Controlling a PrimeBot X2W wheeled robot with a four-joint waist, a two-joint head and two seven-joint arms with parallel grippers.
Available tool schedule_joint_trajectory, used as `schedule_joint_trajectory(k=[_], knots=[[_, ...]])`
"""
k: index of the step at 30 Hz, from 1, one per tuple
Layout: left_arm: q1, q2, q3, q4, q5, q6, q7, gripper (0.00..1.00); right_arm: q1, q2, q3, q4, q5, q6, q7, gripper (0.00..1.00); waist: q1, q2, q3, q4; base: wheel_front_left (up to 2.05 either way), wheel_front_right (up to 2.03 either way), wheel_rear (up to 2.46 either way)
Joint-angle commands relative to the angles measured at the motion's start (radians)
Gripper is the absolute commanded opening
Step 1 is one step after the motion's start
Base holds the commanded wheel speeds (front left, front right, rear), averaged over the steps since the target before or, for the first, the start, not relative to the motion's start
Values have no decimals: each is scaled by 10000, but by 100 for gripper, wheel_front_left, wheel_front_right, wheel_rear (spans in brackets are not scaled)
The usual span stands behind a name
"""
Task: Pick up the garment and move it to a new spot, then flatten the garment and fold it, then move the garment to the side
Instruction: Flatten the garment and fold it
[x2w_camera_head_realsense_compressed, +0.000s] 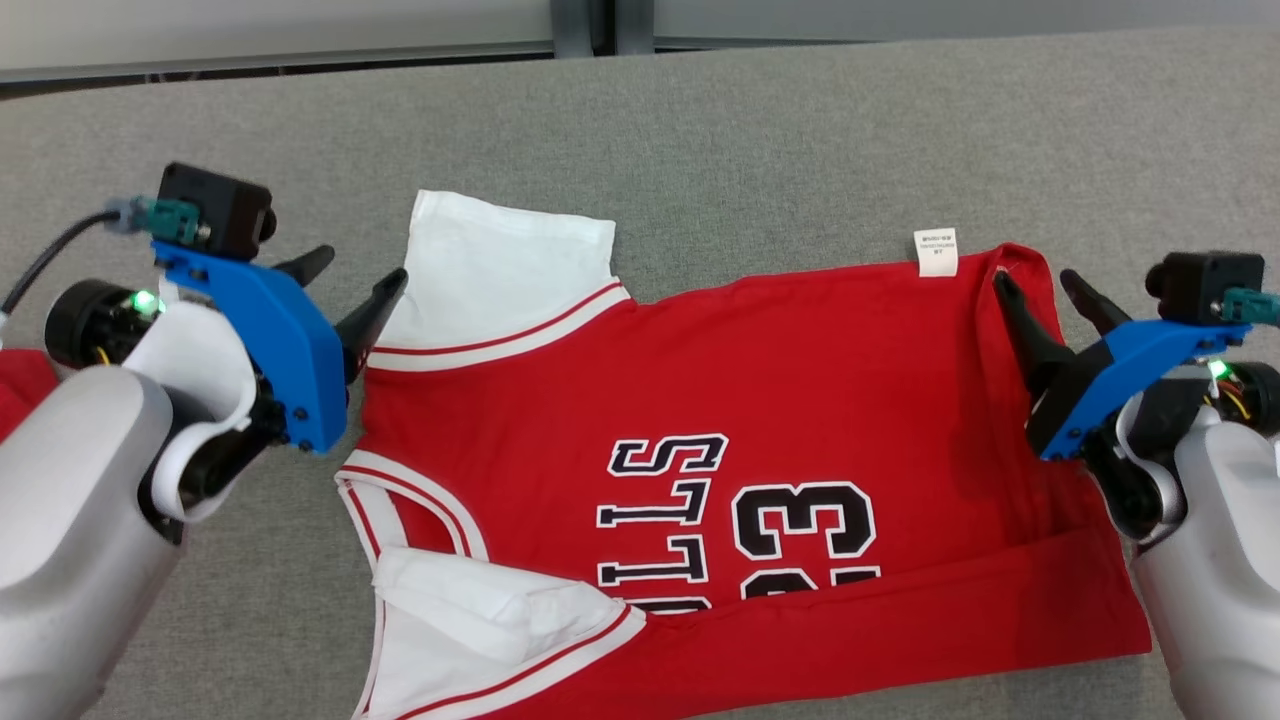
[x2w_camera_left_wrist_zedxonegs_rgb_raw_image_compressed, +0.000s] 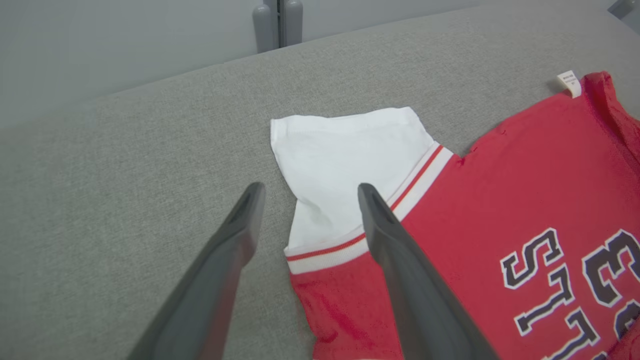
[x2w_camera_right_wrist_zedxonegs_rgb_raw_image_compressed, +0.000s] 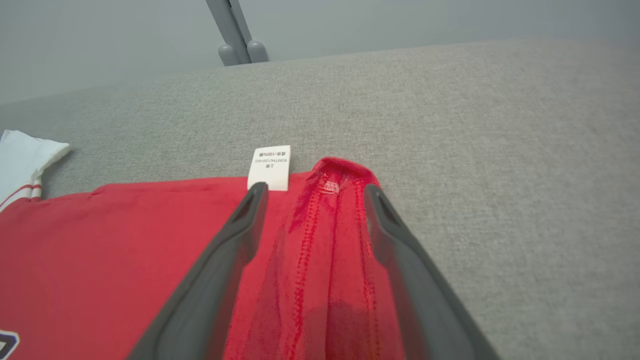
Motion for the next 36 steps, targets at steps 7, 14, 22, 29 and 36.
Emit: schedule_joint_trajectory(k=[7, 14, 22, 29, 36], knots=[[-1603, -644, -279, 1693, 56, -531, 487, 100, -1707, -57, 940, 1591, -300, 1, -565, 100, -3, -3, 668, -138, 0, 0, 0], [-2650, -1079, -541, 2970, -43, -794, 689, 100, -2946, 119, 1630, 3174, -632, 1, -885, 100, -3, -3, 1148, -351, 0, 0, 0], [-3257, -1133, -1057, 3680, -357, -894, 1153, 100, -3586, 115, 2103, 4300, -484, -2, -1043, 100, -3, -3, 1381, -587, 0, 0, 0], [-3487, -1007, -1362, 4336, -641, -879, 1122, 100, -3663, 100, 2972, 4343, 4, -1, -663, 100, -3, -3, 1467, -880, 0, 0, 0], [-3795, -990, -1463, 5070, -936, -879, 827, 100, -3738, -29, 3847, 3857, 618, 1, -460, 73, -3, -3, 1642, -1134, 0, 0, 0]])
